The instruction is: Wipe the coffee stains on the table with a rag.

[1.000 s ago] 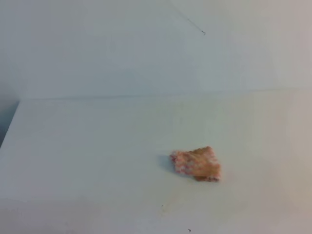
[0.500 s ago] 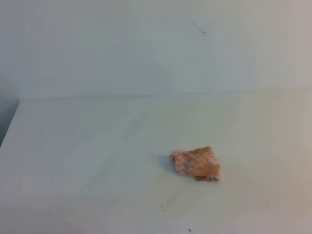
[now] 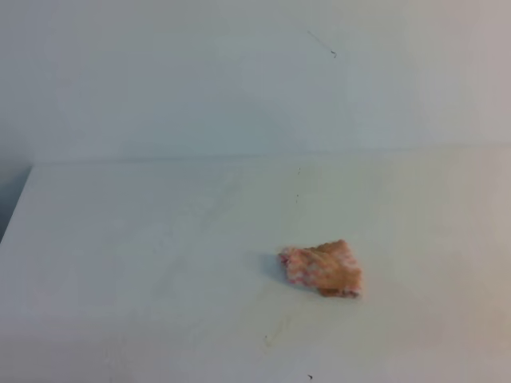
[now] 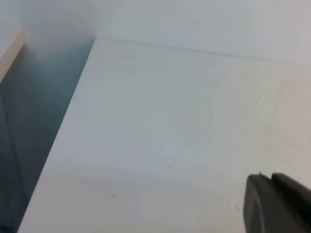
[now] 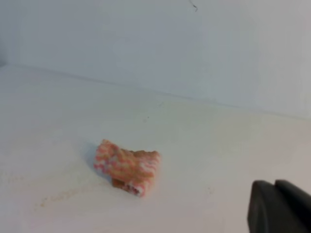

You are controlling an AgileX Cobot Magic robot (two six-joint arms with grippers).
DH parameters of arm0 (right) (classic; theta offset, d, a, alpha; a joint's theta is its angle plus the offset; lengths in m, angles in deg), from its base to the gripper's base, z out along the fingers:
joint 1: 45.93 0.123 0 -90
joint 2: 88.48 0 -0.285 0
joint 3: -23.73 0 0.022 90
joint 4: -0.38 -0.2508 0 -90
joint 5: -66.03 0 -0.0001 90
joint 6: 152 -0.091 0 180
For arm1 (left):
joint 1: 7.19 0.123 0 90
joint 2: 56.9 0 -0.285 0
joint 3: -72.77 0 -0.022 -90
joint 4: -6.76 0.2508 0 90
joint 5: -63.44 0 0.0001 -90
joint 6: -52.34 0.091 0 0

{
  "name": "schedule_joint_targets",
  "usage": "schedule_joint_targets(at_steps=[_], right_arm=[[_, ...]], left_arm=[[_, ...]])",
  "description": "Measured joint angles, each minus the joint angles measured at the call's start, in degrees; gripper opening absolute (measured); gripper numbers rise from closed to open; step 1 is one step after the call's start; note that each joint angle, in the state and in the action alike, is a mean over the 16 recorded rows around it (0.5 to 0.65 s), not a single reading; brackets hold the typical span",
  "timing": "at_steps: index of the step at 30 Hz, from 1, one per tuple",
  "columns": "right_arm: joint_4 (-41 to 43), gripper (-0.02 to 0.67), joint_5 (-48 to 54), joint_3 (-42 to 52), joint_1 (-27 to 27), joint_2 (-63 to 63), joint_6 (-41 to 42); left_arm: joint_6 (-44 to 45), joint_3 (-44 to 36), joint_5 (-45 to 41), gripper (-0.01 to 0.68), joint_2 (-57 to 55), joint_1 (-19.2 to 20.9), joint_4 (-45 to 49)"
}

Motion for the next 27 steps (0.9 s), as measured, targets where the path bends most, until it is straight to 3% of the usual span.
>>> schedule_joint_targets(at_steps=[12, 27], right_arm=[[-1.0, 0.000, 0.1, 2.8, -2.9, -1.2, 0.0], [-3.1, 0.000, 4.3, 8.0, -23.5, -11.6, -0.1]], left_arm=[[0.0, 0.0, 0.0, -0.001, 0.0, 0.0, 0.0], [0.0, 0.0, 0.0, -0.001, 0.0, 0.0, 0.0]])
